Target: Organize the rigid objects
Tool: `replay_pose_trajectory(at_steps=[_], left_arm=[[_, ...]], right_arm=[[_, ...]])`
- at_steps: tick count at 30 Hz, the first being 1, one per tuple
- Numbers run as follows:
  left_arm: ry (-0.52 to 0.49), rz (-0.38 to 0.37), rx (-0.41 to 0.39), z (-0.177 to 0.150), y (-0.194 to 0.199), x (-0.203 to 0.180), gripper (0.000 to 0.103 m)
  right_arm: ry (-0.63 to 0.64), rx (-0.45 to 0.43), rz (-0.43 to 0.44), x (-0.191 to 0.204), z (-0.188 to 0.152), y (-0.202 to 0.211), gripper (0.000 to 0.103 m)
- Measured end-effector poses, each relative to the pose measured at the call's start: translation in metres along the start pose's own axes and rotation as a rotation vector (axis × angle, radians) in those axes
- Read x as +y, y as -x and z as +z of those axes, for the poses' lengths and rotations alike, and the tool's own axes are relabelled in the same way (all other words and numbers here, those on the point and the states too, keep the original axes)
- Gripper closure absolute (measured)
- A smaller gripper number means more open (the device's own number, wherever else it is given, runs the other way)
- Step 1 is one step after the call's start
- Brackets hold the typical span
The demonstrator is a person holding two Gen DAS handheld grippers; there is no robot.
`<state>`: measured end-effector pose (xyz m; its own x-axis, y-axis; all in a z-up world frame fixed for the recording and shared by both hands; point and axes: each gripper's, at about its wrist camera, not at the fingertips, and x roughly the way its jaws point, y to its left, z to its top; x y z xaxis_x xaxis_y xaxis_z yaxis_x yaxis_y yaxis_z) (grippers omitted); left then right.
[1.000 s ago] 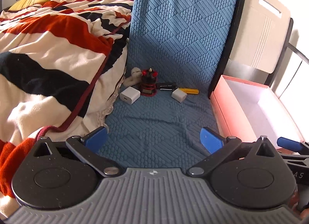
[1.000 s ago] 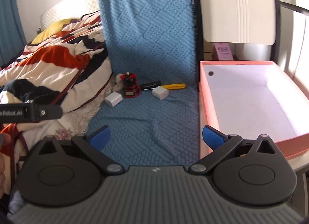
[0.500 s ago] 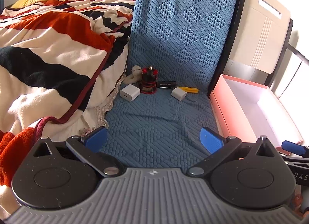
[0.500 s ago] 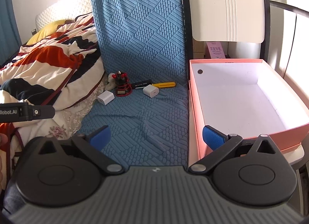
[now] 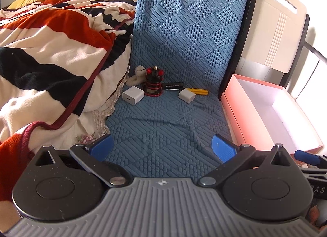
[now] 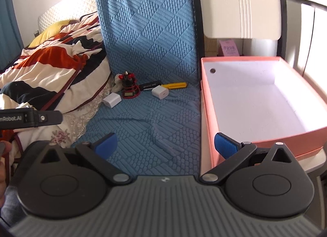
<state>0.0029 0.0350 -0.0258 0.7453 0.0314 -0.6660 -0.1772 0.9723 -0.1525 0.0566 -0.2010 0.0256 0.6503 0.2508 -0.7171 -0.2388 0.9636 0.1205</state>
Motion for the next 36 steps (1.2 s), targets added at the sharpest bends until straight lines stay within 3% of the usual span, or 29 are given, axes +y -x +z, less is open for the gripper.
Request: replay_pose_trajectory(at_steps=[7, 12, 18, 29, 36], left_arm=[[0.019, -0.029, -0.013, 0.013, -0.018, -0.007, 0.000], [-0.035, -0.002, 0.026, 0.019, -0.063, -0.014, 0.000], [-0.034, -0.010, -0.008, 0.037, -0.092, -0.011, 0.000], [0.009, -0.017, -0.012, 0.063, -0.137, 0.000, 0.000], [-0.004, -0.027, -0.005, 0.070, -0.163, 0.000, 0.000]], right_arm=[[0.019, -0.004, -0.006, -0.003, 0.001, -0.019, 0.000], [0.005, -0.016, 0.011, -0.007, -0.002, -0.048, 0.000], [0.062, -0.034, 0.014, 0.000, 0.012, -0.064, 0.000], [0.082, 0.026, 0.048, 0.000, 0.043, -0.111, 0.000], [0.103, -0.033, 0.058, 0.001, 0.059, -0.131, 0.000]])
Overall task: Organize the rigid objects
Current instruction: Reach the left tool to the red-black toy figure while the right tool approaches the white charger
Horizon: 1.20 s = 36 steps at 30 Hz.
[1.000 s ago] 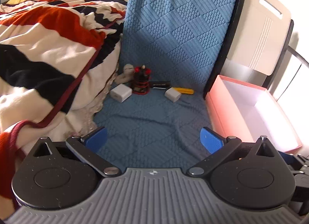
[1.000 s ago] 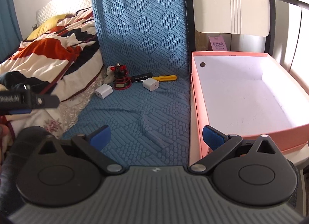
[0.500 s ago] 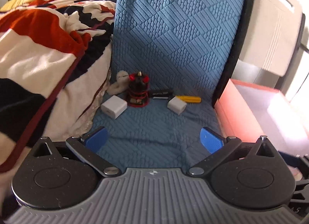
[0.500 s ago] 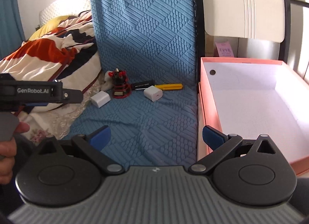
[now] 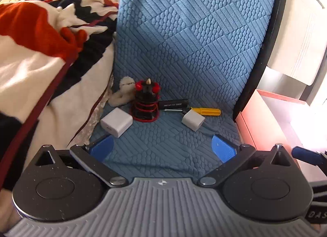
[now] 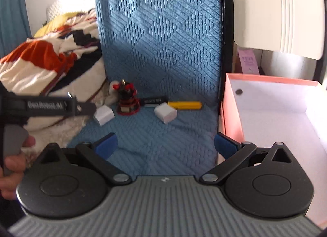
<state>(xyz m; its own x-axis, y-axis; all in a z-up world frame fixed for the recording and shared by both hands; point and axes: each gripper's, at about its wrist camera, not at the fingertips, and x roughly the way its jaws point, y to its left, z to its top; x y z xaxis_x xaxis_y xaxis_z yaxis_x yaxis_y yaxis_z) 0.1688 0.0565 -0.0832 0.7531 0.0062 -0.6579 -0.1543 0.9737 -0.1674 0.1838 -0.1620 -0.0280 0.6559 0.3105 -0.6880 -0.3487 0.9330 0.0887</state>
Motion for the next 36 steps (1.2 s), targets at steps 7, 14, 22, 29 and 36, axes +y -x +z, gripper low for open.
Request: replay_pose_trajectory(at_steps=[7, 14, 22, 29, 36], left_arm=[[0.003, -0.024, -0.005, 0.014, -0.022, 0.000, 0.000], [0.020, -0.031, 0.024, 0.030, -0.055, 0.010, 0.000], [0.030, 0.024, 0.048, 0.045, -0.089, 0.025, 0.000], [0.038, 0.043, 0.083, 0.057, -0.118, 0.029, 0.000], [0.079, 0.045, 0.110, 0.075, -0.149, 0.044, 0.000]], right_arm=[[0.044, 0.049, -0.003, 0.000, 0.009, -0.034, 0.000], [0.095, 0.087, 0.008, 0.002, 0.014, -0.063, 0.000], [0.097, 0.117, 0.035, -0.002, 0.026, -0.097, 0.000], [0.112, 0.136, 0.070, -0.004, 0.038, -0.126, 0.000], [0.128, 0.196, 0.067, -0.012, 0.033, -0.169, 0.003]])
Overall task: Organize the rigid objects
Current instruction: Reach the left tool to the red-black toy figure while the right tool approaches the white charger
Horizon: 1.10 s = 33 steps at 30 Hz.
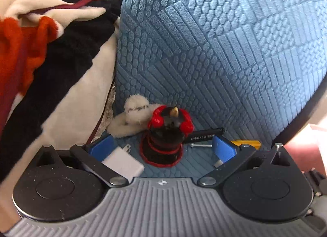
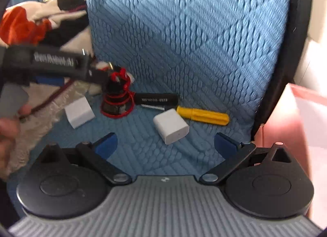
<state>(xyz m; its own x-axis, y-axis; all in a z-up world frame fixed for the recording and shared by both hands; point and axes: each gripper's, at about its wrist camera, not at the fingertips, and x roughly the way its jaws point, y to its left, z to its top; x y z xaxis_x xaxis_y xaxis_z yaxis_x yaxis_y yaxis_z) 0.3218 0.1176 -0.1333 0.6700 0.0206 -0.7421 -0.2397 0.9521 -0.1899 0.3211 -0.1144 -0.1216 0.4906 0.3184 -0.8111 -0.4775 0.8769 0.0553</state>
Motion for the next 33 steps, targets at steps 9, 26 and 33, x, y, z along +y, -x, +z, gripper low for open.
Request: replay_pose_trajectory(at_steps=[9, 26, 33], left_arm=[[-0.102, -0.017, 0.041, 0.011, -0.033, -0.002, 0.001], [-0.101, -0.071, 0.060, 0.015, -0.052, -0.004, 0.005], [-0.103, -0.061, 0.059, 0.013, -0.060, -0.010, 0.016]], right_arm=[[-0.030, 0.018, 0.065, 0.002, 0.005, -0.029, 0.015], [0.027, -0.001, 0.055, -0.008, 0.017, -0.061, 0.017], [0.069, 0.028, 0.012, -0.002, 0.011, -0.079, 0.017]])
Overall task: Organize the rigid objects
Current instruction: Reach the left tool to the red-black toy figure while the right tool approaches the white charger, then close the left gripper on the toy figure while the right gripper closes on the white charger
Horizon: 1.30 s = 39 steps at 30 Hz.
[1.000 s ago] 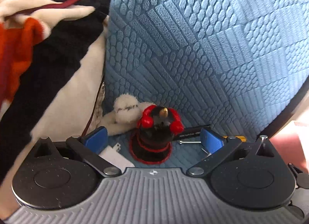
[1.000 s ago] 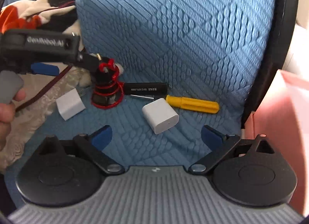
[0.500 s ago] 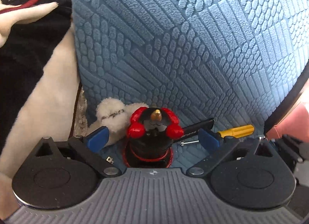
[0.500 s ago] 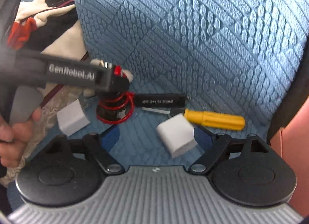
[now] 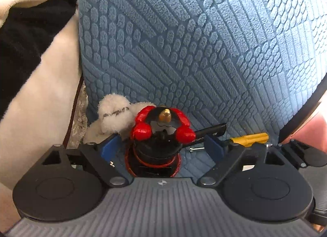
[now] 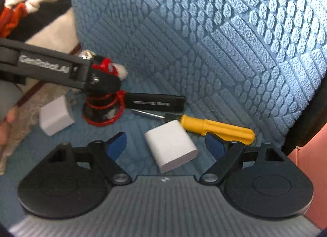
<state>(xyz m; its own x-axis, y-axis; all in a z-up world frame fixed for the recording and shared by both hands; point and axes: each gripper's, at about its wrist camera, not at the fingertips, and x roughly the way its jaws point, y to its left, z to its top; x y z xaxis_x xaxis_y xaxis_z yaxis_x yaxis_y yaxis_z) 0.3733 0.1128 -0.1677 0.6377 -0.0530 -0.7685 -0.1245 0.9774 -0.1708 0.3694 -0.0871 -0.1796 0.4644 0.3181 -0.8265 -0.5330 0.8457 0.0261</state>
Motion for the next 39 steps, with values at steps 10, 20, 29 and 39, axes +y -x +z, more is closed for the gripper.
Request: replay_pose_trajectory(at_steps=[10, 20, 29, 39], left_arm=[[-0.014, 0.009, -0.007, -0.002, 0.000, 0.000, 0.035], [0.061, -0.009, -0.023, -0.002, 0.002, 0.007, 0.037], [0.040, -0.033, -0.034, -0.009, 0.023, -0.008, 0.037], [0.037, -0.080, -0.057, -0.028, 0.054, -0.029, 0.037]], right_arm=[[0.056, 0.037, 0.013, 0.010, 0.003, -0.013, 0.045], [0.075, 0.081, 0.019, 0.008, 0.004, -0.006, 0.049], [0.070, 0.068, -0.013, 0.006, 0.005, 0.017, 0.052], [0.010, 0.045, -0.022, 0.006, -0.002, 0.057, 0.055]])
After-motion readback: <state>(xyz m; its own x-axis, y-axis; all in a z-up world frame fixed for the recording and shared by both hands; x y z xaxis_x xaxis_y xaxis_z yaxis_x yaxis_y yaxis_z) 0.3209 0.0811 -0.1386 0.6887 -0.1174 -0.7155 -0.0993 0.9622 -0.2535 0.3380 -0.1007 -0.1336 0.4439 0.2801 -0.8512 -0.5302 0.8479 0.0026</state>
